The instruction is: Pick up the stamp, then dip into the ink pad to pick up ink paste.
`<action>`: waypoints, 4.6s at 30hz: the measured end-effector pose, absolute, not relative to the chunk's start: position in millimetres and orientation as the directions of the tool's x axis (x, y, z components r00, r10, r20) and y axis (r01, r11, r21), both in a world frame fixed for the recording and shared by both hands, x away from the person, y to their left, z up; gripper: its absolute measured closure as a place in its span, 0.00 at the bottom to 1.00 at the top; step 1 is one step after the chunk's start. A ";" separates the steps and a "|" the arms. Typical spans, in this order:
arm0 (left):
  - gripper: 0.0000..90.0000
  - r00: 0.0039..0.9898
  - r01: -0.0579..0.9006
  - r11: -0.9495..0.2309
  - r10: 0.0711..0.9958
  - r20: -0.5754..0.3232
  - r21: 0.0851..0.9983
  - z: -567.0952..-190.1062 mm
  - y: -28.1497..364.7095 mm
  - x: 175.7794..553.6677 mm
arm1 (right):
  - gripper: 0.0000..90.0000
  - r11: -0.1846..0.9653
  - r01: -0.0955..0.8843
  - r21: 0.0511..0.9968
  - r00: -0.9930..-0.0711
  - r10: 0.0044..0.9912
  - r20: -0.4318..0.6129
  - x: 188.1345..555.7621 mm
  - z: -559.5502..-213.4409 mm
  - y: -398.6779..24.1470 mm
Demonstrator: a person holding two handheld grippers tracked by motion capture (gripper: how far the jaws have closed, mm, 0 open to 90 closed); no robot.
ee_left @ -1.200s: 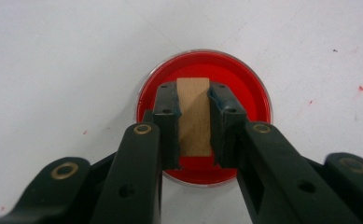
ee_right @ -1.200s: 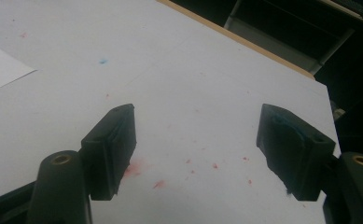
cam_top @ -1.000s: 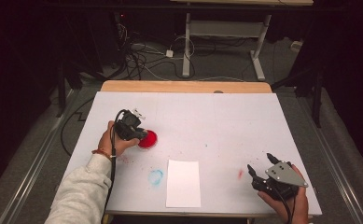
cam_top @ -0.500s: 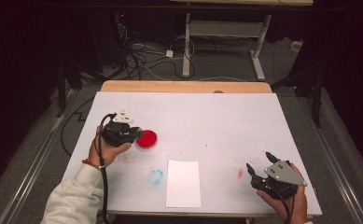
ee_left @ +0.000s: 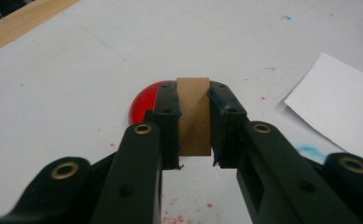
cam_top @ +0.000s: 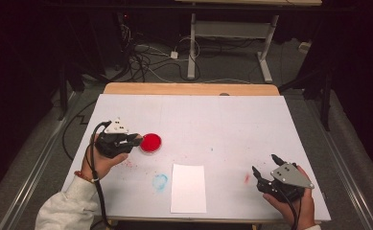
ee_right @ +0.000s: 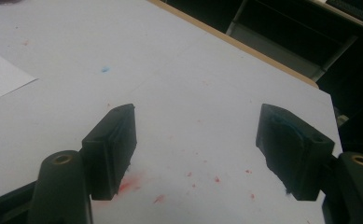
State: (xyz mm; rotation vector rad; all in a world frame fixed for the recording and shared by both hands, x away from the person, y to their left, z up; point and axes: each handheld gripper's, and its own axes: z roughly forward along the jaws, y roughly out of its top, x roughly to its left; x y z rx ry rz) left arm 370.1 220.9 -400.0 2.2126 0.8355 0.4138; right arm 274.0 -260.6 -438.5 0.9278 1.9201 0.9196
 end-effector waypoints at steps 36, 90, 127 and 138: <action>0.82 0.765 0.581 -0.662 0.643 -0.040 0.474 -426.0 185.3 451.0 | 0.32 0.490 0.297 0.819 -0.443 0.831 -0.336 272.8 -445.3 -257.7; 0.82 0.718 0.615 -0.625 0.696 -0.014 0.481 -450.8 179.1 447.3 | 0.32 0.504 0.291 0.813 -0.431 0.828 -0.359 271.6 -446.1 -256.8; 0.82 0.747 0.497 -0.579 0.664 0.020 0.646 -377.2 198.3 407.5 | 0.32 0.533 0.284 0.797 -0.433 0.813 -0.390 270.1 -444.4 -258.0; 0.82 0.752 0.557 -0.618 0.659 -0.021 0.554 -416.8 185.2 429.7 | 0.32 0.541 0.287 0.790 -0.441 0.807 -0.393 270.3 -445.4 -257.8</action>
